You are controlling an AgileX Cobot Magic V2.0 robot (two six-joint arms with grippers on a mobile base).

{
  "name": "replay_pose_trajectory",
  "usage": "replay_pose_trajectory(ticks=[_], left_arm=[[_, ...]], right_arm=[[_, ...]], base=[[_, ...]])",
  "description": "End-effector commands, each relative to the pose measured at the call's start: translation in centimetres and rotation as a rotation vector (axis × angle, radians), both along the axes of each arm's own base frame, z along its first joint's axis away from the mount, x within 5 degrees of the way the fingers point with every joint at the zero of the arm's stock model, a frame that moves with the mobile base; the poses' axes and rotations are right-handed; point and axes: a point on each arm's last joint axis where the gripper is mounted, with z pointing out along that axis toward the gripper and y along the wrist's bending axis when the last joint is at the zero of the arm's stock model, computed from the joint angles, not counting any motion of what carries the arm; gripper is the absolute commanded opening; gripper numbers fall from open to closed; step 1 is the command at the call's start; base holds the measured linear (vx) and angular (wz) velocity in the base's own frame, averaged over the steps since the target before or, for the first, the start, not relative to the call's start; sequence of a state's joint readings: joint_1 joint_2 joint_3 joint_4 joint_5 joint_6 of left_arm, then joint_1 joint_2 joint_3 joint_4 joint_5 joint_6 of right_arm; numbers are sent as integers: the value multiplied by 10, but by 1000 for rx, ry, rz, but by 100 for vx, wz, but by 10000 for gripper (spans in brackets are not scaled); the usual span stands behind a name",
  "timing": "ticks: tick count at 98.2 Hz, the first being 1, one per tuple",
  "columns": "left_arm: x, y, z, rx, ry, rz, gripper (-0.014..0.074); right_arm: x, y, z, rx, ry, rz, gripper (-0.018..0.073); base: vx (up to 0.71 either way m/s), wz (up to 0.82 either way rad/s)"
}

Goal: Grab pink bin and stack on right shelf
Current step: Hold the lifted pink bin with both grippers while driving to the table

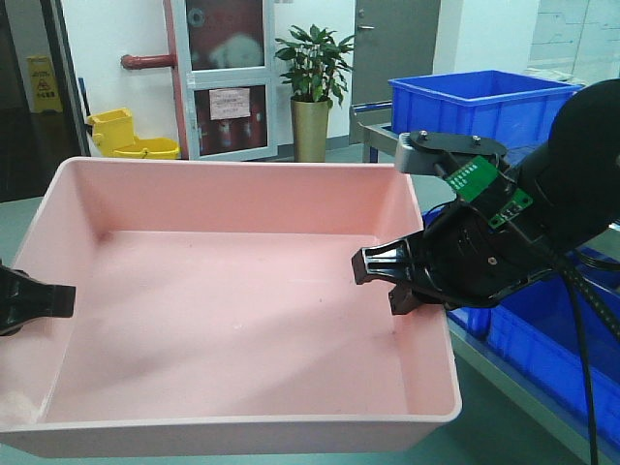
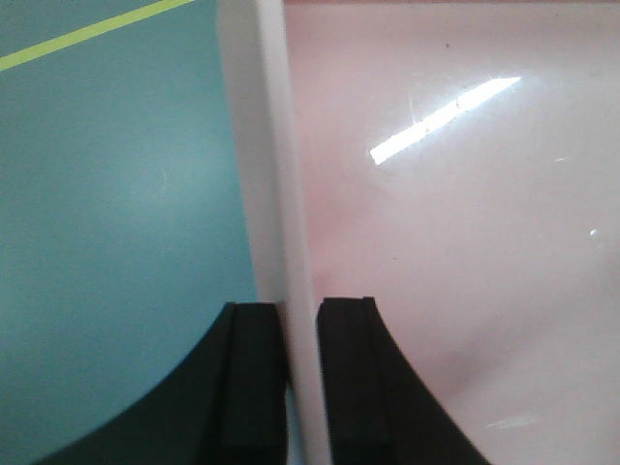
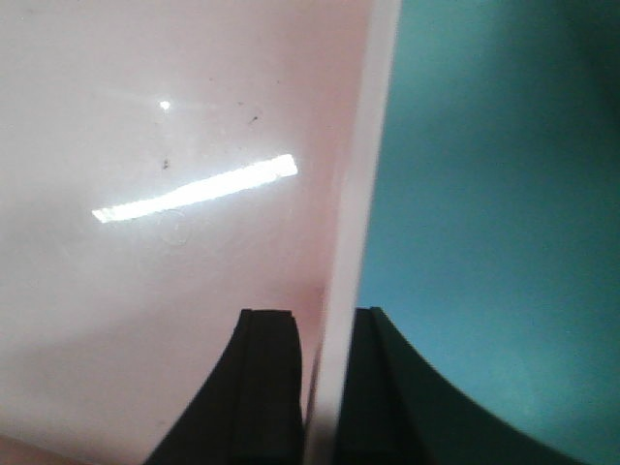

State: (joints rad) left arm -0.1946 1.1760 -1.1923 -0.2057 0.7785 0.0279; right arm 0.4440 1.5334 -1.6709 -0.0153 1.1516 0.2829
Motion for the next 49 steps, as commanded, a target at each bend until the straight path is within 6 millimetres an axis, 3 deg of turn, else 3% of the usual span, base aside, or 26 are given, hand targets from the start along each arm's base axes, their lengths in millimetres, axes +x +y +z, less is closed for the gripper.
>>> replay_pose_trajectory(ticks=[1, 49], left_arm=[[-3, 3, 22, 0, -141, 10, -5], [-3, 3, 22, 0, -141, 10, -5]], right_arm=[[-6, -13, 28, -11, -154, -10, -8], [-5, -13, 28, -11, -154, -10, -8]], base=[[49, 7], [52, -14]])
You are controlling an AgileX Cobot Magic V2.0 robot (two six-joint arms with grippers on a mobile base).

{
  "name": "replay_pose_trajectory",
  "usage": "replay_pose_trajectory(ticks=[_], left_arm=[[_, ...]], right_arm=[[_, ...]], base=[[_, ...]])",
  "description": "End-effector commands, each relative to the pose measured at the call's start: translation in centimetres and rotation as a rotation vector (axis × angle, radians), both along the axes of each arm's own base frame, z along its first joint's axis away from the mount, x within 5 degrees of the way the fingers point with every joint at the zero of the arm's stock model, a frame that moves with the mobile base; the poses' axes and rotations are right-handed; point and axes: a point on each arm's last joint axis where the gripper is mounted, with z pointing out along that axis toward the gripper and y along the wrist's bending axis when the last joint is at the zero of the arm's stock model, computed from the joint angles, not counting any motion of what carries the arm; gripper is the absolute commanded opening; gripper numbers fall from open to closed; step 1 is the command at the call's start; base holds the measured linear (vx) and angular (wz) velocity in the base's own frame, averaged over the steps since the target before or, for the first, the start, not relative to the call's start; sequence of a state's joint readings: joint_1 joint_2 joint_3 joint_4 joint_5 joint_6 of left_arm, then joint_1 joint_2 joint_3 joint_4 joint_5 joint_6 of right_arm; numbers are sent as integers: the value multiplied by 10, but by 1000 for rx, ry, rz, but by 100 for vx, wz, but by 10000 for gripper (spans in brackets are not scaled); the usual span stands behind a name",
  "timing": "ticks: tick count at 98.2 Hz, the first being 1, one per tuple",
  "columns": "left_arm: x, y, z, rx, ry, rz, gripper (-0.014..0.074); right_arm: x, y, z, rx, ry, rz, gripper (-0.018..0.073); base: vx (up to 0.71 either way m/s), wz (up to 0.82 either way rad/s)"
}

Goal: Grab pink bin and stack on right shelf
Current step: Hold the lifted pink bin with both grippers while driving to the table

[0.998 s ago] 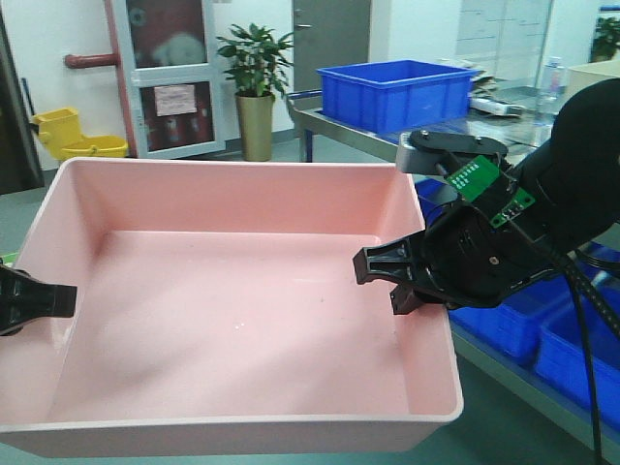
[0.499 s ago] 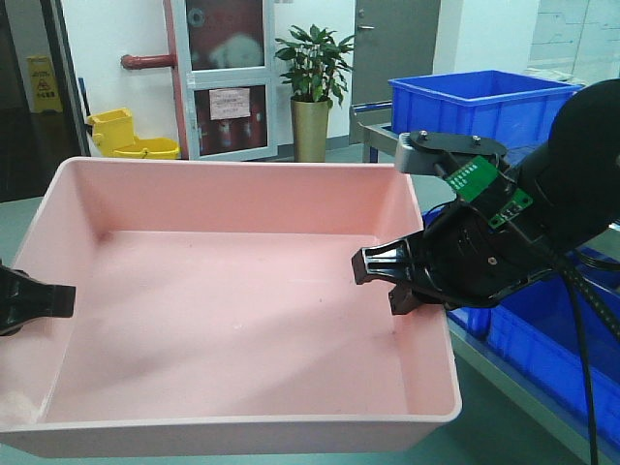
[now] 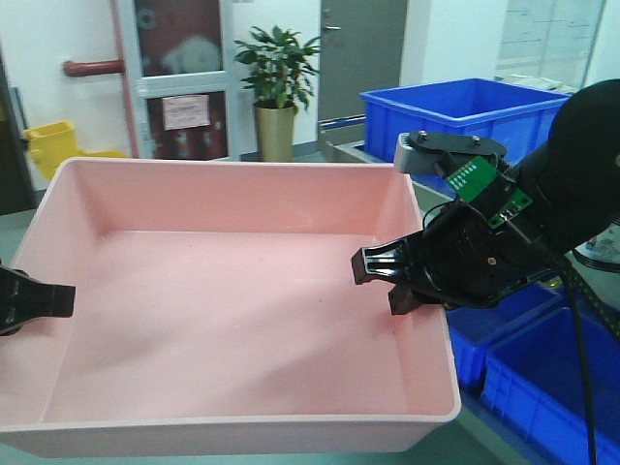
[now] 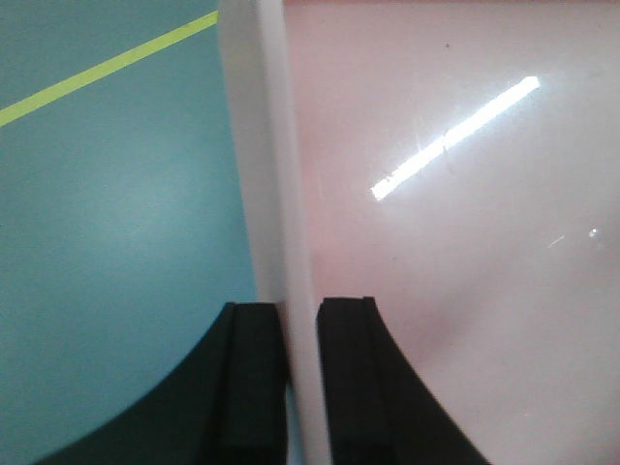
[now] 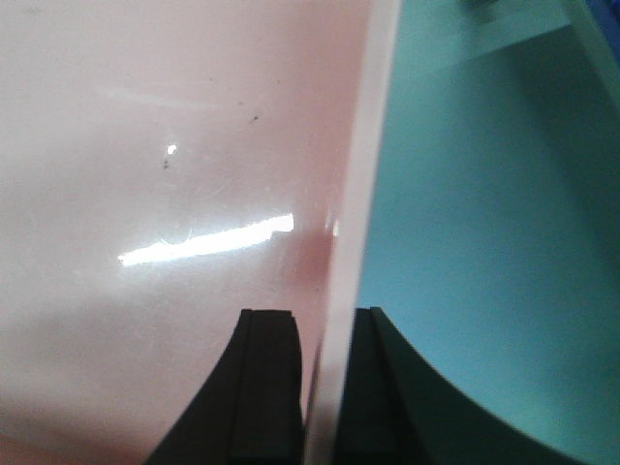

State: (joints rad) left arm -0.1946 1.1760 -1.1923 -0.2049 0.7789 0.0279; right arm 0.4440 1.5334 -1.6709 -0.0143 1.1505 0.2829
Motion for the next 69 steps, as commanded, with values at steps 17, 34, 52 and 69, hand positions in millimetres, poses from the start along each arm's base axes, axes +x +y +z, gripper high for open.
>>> replay_pose_trajectory(ticks=[17, 34, 52, 69], left_arm=[[-3, 3, 23, -1, -141, 10, -5], [-3, 3, 23, -1, -142, 10, -5], [-3, 3, 23, -1, -142, 10, -5], [-3, 3, 23, -1, -142, 10, -5]], right_arm=[[-6, -13, 28, -13, -154, -10, -8], [-6, -13, 28, -13, -154, -10, -8], [-6, -13, 28, -13, -154, -10, -8], [-6, -14, 28, -13, -153, -10, -8]], base=[[52, -41], [48, -56], [42, -58], [38, -58]])
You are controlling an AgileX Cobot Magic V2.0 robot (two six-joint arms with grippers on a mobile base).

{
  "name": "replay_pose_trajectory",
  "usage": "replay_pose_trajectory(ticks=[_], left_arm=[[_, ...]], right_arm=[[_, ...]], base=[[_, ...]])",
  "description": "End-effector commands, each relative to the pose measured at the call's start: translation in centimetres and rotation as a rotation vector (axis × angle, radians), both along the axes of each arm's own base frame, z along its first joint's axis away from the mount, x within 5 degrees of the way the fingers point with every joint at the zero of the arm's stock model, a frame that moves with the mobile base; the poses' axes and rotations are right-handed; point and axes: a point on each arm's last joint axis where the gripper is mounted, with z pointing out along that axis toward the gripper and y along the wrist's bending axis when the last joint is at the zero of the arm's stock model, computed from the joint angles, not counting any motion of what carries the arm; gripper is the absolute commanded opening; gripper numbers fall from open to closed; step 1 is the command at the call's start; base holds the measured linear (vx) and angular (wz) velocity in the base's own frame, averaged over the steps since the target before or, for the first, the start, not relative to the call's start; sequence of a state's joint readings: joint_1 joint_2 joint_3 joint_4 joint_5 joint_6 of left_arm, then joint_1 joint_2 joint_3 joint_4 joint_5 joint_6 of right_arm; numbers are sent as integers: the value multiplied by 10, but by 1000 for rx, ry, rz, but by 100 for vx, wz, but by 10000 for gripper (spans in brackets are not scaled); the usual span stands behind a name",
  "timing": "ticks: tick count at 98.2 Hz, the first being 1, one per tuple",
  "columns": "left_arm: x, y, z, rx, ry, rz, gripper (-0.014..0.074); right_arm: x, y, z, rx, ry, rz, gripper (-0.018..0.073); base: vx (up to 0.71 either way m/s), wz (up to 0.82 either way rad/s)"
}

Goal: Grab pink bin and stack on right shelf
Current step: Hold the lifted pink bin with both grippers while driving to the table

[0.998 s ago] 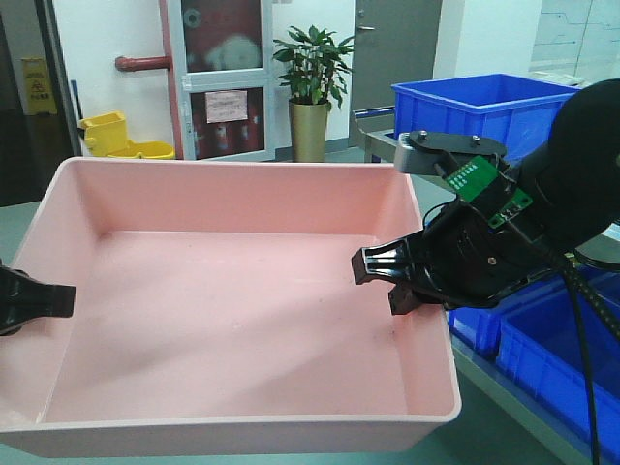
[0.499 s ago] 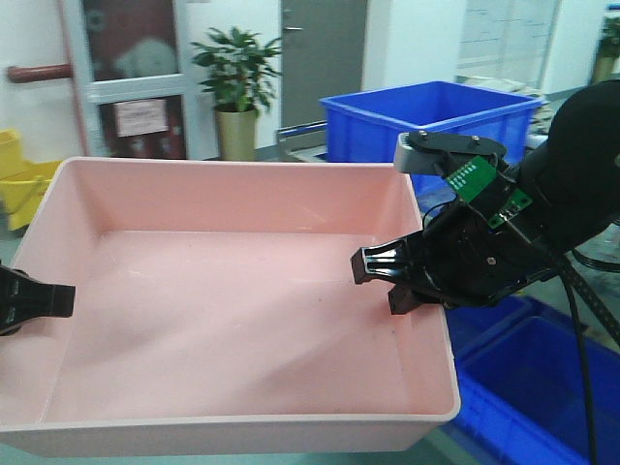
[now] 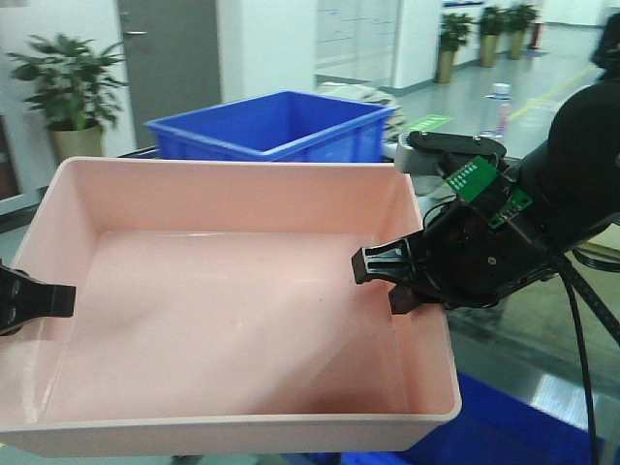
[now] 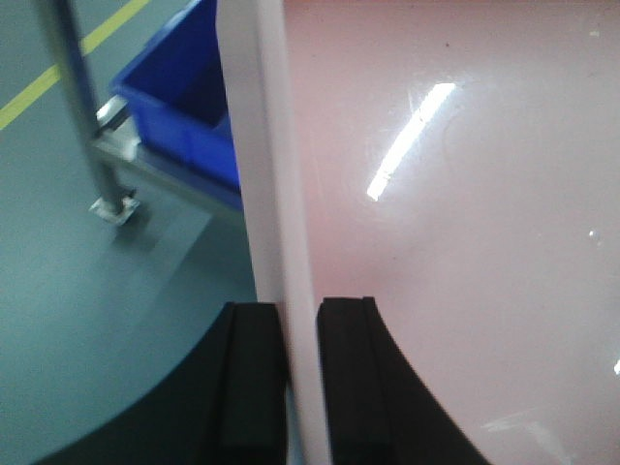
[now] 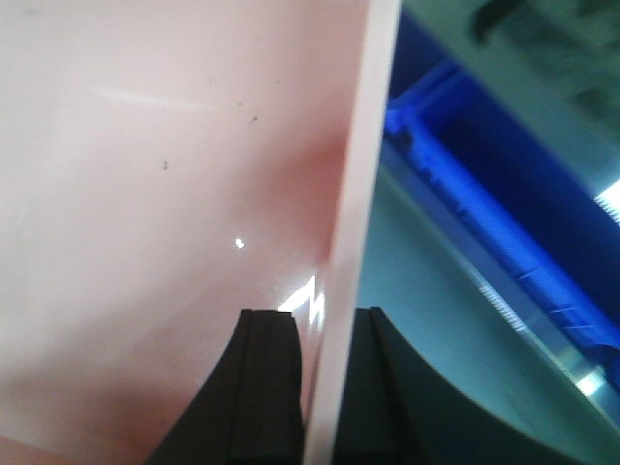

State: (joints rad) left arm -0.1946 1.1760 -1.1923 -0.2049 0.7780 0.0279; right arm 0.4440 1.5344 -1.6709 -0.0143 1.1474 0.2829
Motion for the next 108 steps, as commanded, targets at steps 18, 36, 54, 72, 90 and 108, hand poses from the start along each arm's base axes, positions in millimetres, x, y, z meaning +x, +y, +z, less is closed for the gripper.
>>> replay_pose_trajectory(ticks=[18, 36, 54, 72, 90, 108], left_arm=[[-3, 3, 23, -1, -141, 10, -5], [-3, 3, 22, -1, -140, 9, -5], [-3, 3, 22, -1, -140, 9, -5], [-3, 3, 22, -1, -140, 9, -5], [-3, 3, 22, -1, -140, 9, -5], [-3, 3, 22, -1, -140, 10, -5]], right_arm=[[-6, -14, 28, -14, -151, -10, -8], [-6, -14, 28, -14, -151, -10, -8], [-6, -14, 28, -14, -152, -10, -8], [-6, -14, 28, -14, -152, -10, -8], [-6, -14, 28, -14, -152, -10, -8], [-6, -14, 28, -14, -151, -10, -8]], base=[[35, -55], [32, -59], [29, -68], [27, -75], [24, -76], [20, -61]])
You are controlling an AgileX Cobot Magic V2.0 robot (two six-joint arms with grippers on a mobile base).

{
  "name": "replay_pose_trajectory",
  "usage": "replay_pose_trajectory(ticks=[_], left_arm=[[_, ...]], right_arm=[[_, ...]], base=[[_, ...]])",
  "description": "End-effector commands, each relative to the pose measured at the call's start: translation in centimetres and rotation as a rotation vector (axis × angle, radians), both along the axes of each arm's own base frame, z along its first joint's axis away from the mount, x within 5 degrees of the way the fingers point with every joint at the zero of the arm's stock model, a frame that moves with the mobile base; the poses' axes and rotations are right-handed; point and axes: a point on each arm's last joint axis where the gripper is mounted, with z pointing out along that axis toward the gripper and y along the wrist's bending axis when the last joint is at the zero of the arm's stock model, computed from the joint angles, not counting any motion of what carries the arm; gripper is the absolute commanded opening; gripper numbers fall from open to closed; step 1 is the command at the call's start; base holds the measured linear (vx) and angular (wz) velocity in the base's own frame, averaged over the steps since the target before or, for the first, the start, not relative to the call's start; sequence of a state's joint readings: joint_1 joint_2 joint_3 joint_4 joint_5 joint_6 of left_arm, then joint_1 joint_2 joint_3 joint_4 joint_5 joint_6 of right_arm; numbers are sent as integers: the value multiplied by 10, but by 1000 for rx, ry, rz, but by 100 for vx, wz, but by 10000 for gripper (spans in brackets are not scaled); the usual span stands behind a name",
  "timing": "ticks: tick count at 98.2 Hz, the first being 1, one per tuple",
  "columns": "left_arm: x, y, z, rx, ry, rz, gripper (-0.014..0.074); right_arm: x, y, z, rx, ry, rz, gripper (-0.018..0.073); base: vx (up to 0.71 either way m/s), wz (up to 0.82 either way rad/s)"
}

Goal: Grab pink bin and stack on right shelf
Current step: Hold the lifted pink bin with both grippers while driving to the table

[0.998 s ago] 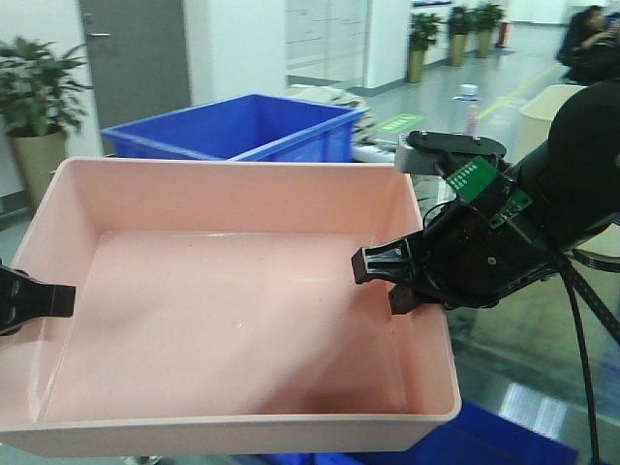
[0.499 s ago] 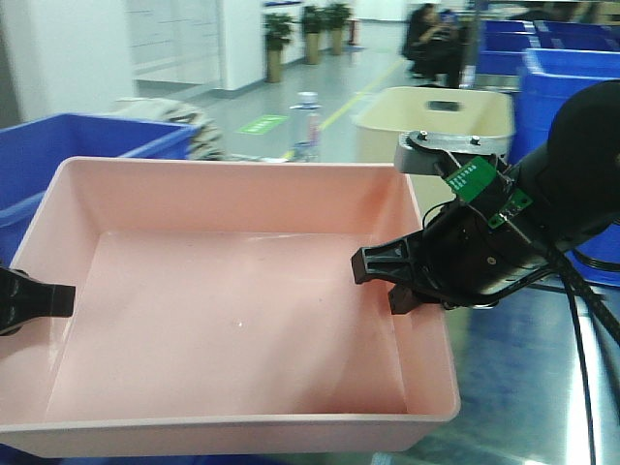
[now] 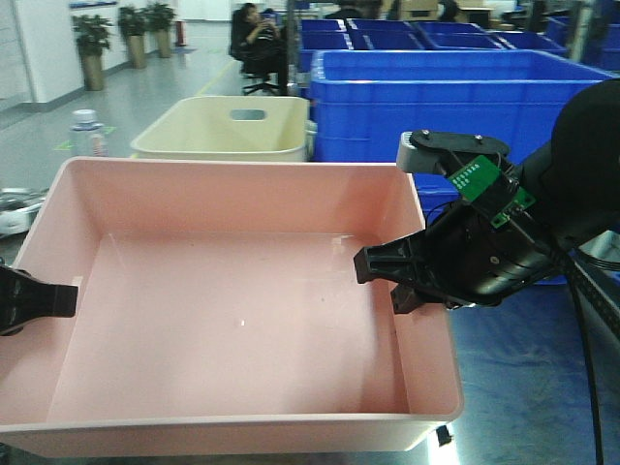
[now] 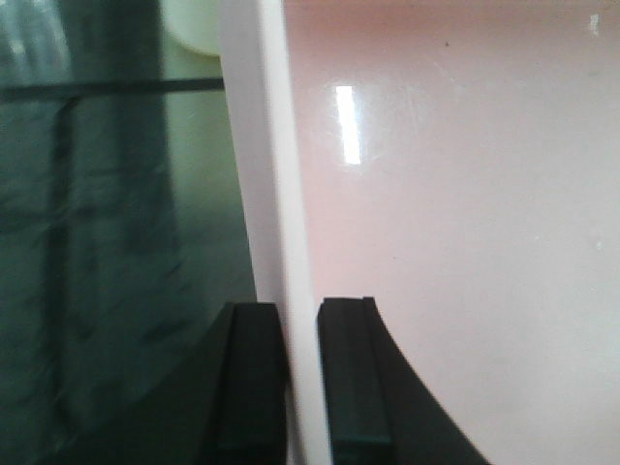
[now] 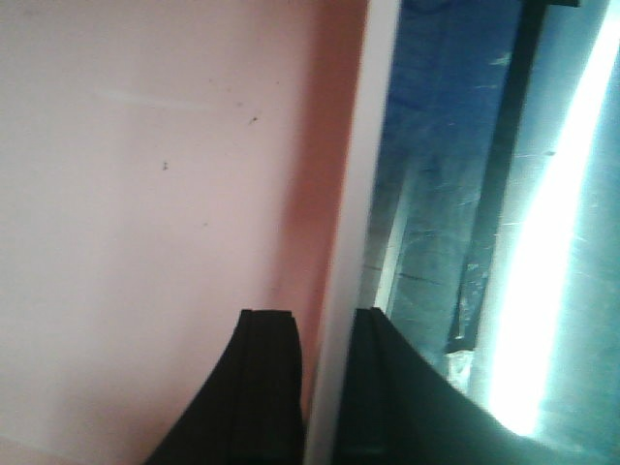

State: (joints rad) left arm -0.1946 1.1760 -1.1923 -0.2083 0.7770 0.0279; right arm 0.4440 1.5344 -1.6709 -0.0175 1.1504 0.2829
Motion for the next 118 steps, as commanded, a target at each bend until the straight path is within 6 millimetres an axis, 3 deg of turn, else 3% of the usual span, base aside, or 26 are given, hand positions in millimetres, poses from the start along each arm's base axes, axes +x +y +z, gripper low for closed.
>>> replay_pose_trajectory(ticks=[1, 118], left_arm=[[-3, 3, 22, 3, -140, 10, -5], [-2, 3, 24, -1, -158, 14, -5]], right_arm=[[-6, -13, 28, -10, -152, -9, -8], [-2, -11, 28, 3, -178, -7, -8]], base=[[17, -44], [3, -6]])
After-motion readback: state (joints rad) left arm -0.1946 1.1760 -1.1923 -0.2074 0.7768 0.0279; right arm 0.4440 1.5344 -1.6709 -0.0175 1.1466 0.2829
